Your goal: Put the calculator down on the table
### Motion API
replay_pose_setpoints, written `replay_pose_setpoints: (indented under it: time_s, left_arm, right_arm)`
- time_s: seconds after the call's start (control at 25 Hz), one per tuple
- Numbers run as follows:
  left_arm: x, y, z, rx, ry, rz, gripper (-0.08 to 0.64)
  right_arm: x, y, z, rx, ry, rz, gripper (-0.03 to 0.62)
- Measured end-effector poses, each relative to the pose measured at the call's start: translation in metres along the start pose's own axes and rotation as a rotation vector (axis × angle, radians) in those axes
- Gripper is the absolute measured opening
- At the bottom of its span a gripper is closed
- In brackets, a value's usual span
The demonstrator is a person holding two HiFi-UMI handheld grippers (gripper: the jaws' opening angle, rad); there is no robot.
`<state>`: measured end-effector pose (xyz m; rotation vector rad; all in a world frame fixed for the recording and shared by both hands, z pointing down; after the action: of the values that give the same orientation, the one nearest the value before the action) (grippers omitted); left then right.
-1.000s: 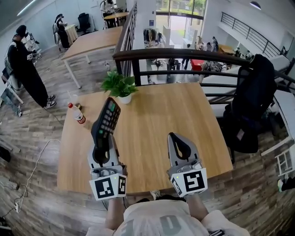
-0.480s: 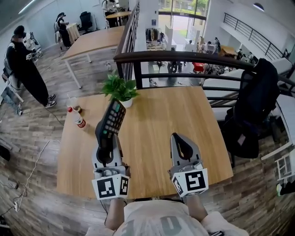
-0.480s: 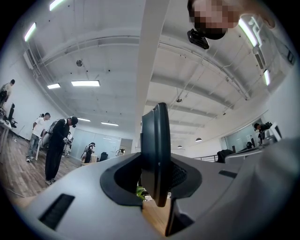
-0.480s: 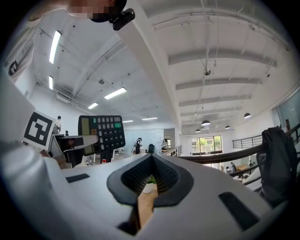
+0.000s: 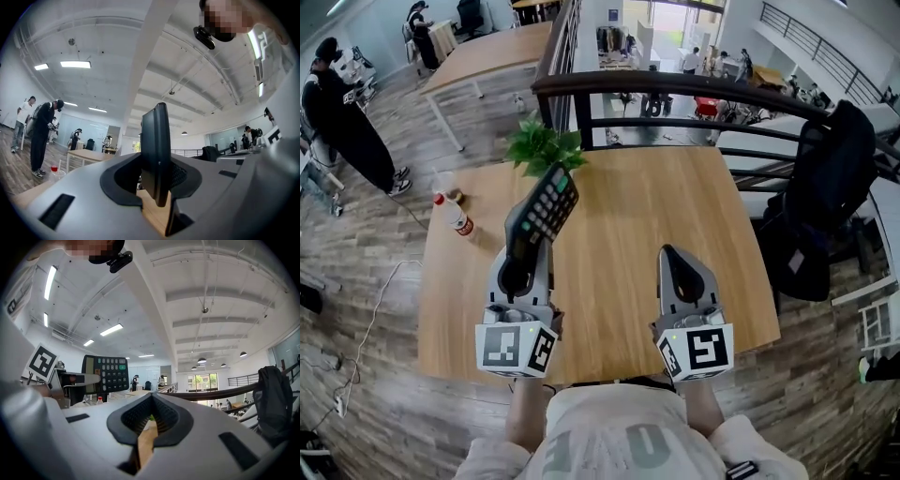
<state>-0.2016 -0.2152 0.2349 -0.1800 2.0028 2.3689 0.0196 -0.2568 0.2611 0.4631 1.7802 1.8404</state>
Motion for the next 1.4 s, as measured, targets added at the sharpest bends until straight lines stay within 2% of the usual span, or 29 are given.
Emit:
replay_pose_setpoints:
  time_s: [0.12,0.28,0.4,0.52,0.8,1.0,1.16,1.28,1.4]
  left_arm:
    - [0.001,0.002,-0.008,0.034,0.075,-0.042,0.12]
    - [0.006,0.01,-0.029,0.121,0.208,-0.102,0.12]
    - [0.003,0.018,-0.045,0.213,0.338,-0.17,0.12]
    - [-0.008,0.034,-0.06,0.329,0.508,-0.223,0.12]
    - [-0.039,0.102,-0.068,0.619,0.87,-0.427,0.119]
    - [-0.063,0.161,-0.051,0.834,1.115,-0.498,0.118]
    - [-0.077,0.196,-0.038,0.982,1.306,-0.574,0.118]
    - [-0.091,0.221,-0.03,1.066,1.429,-0.585,0.118]
    - [-0.103,0.241,-0.023,1.111,1.535,-0.611,0.118]
  right_arm:
    - [-0.003,0.002,-0.004,0.012,0.003,0.01,0.018]
    - [-0.013,0.01,-0.006,0.039,0.007,0.007,0.018]
    - [-0.021,0.014,-0.003,0.071,0.018,0.0,0.018]
    - [-0.027,0.021,0.001,0.105,0.035,-0.016,0.018]
    - [-0.032,0.033,0.005,0.173,0.04,-0.03,0.018]
    - [-0.031,0.052,0.019,0.233,0.054,-0.118,0.018]
    - [-0.028,0.07,0.027,0.288,0.053,-0.151,0.018]
    - [-0.027,0.081,0.034,0.337,0.042,-0.159,0.018]
    - [-0.028,0.091,0.042,0.386,0.05,-0.155,0.018]
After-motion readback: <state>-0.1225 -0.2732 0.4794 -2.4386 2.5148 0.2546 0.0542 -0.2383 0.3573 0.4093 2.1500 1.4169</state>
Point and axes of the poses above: the fingertips, and each gripper's own axes: z backward along the fingers, x to its left, y out of its underside, the point moved 4 cm from there along z, backward along the fingers, and after that the axes turned 10 degrees about -z, right-handed, at the moved point
